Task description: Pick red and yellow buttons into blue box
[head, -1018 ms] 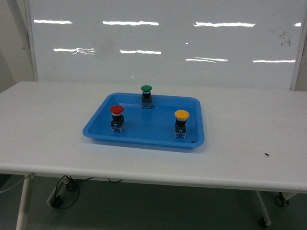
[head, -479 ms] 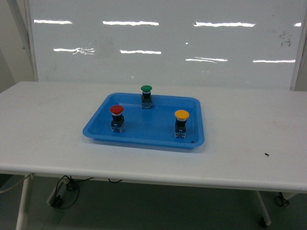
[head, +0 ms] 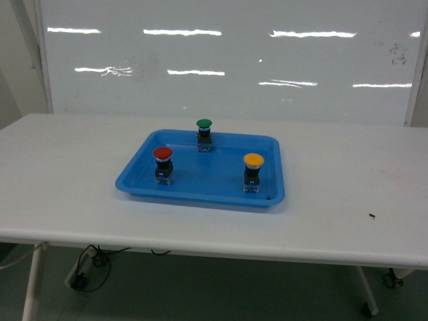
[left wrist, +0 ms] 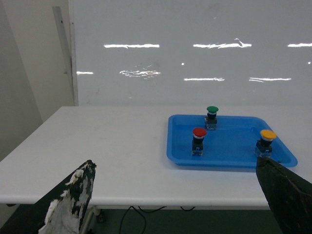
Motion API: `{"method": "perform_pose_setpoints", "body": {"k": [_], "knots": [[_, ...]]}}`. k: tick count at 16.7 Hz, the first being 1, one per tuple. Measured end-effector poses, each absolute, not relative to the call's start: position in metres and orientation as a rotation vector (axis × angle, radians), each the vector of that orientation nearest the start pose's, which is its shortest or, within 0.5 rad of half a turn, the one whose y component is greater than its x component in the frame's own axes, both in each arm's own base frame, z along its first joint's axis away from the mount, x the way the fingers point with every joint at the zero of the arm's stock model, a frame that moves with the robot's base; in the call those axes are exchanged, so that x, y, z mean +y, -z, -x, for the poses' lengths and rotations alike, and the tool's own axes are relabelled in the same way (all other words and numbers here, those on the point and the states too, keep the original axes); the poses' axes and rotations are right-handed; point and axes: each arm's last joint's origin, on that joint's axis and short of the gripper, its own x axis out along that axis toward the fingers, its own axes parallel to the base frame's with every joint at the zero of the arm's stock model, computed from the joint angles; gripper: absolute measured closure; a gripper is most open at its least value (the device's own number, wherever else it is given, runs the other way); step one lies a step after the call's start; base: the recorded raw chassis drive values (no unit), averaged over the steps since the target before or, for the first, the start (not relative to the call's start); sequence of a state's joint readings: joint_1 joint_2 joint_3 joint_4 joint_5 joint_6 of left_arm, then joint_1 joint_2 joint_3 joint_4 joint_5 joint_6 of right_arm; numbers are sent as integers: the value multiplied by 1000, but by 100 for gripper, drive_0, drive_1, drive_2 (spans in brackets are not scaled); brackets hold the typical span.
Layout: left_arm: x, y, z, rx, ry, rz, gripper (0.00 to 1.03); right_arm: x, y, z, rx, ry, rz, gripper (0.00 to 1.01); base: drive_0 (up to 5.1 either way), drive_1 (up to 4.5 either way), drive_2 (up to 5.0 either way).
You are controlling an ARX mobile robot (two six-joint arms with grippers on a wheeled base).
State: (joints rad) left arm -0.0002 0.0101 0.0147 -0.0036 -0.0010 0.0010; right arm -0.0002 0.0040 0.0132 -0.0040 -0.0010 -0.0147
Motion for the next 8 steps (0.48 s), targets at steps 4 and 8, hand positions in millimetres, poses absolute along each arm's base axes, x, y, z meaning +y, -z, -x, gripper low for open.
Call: {"method": "perform_pose_setpoints", "body": {"k": [4, 8], "knots": [[0, -167, -97, -1, -1, -1, 5, 0, -167, -97, -5, -1, 15, 3, 0, 0, 0], [0, -167, -97, -1, 0, -1, 5, 0, -167, -97, -5, -1, 15, 3, 0, 0, 0]]}}
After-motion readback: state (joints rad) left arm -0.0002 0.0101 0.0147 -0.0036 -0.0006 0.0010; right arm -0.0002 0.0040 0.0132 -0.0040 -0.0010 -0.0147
